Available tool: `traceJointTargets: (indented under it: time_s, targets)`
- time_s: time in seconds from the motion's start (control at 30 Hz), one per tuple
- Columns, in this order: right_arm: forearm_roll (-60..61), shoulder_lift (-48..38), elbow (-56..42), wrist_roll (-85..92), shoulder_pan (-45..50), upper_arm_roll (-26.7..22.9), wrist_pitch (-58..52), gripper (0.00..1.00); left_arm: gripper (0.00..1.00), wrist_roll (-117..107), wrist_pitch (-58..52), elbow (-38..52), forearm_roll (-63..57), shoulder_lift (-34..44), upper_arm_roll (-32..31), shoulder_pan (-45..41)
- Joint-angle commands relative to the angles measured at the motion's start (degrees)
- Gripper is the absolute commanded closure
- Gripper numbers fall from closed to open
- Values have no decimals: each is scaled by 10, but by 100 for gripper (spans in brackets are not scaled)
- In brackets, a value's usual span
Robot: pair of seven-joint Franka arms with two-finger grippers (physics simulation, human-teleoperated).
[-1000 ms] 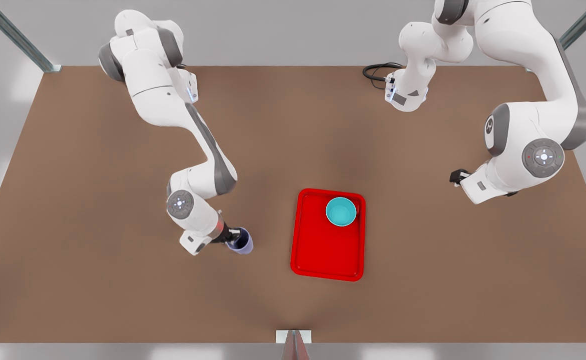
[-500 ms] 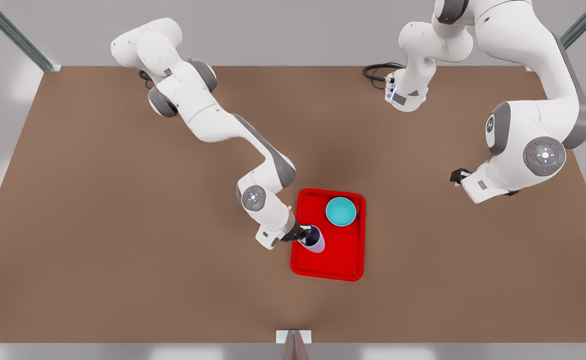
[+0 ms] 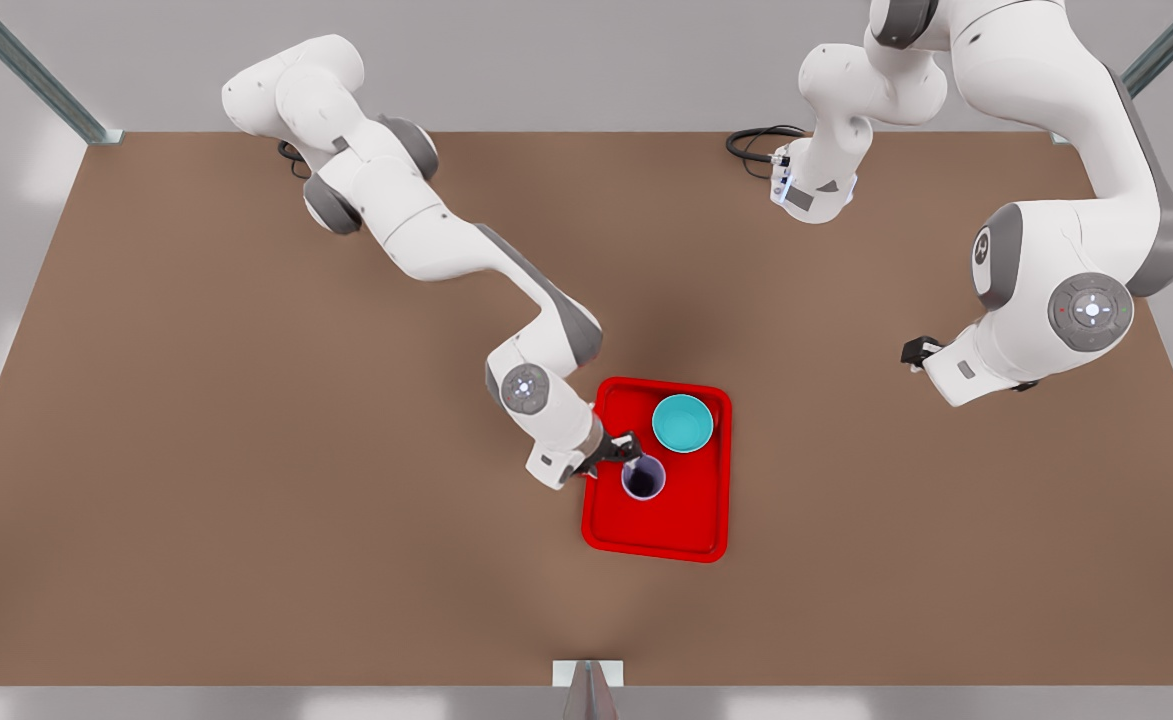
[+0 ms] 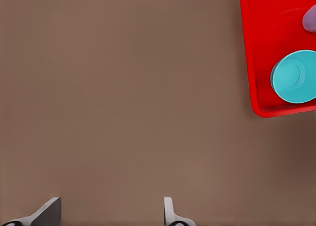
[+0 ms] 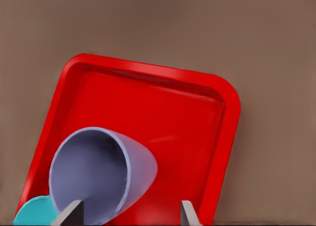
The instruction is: Place the bowl on the tray with the left arm and the cup on the tray with the right arm
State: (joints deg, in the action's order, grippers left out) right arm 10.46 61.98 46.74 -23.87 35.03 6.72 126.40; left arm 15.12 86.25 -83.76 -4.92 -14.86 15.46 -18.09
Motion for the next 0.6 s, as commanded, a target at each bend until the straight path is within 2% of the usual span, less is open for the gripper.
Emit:
traceJointTargets:
  time_s: [0.0,0.07,0.13,0.17,0.23,0.3,0.33,0.37,0.43,0.57]
  targets:
    - [0,-15,7,0,-4,0,-16,0,0,0,0,0,0,0,0,0]
    - [1,-85,69,-2,-18,-1,-40,0,0,1,1,0,0,0,0,0]
    - [-4,-215,195,-3,-75,-12,-77,0,0,-3,-1,4,1,3,-2,0]
    - [-17,-254,213,-1,-101,-28,-139,0,0,-9,-7,11,10,4,-3,0]
    - [-90,-358,310,15,-150,-39,-181,0,0,-15,-6,12,25,2,1,0]
    - [-103,-425,327,122,-208,-70,-279,0,0,-29,-13,21,25,-1,-4,-4]
    - [-102,-454,332,168,-222,-104,-329,0,0,-67,-16,19,26,15,-31,5]
    - [-99,-469,365,212,-237,-130,-333,0,0,-109,-19,13,25,31,-57,20]
    - [-98,-492,396,220,-257,-142,-363,0,0,-108,-18,-5,28,44,-57,24]
    - [-90,-481,390,219,-272,-141,-359,0,0,-108,-20,-4,28,47,-58,24]
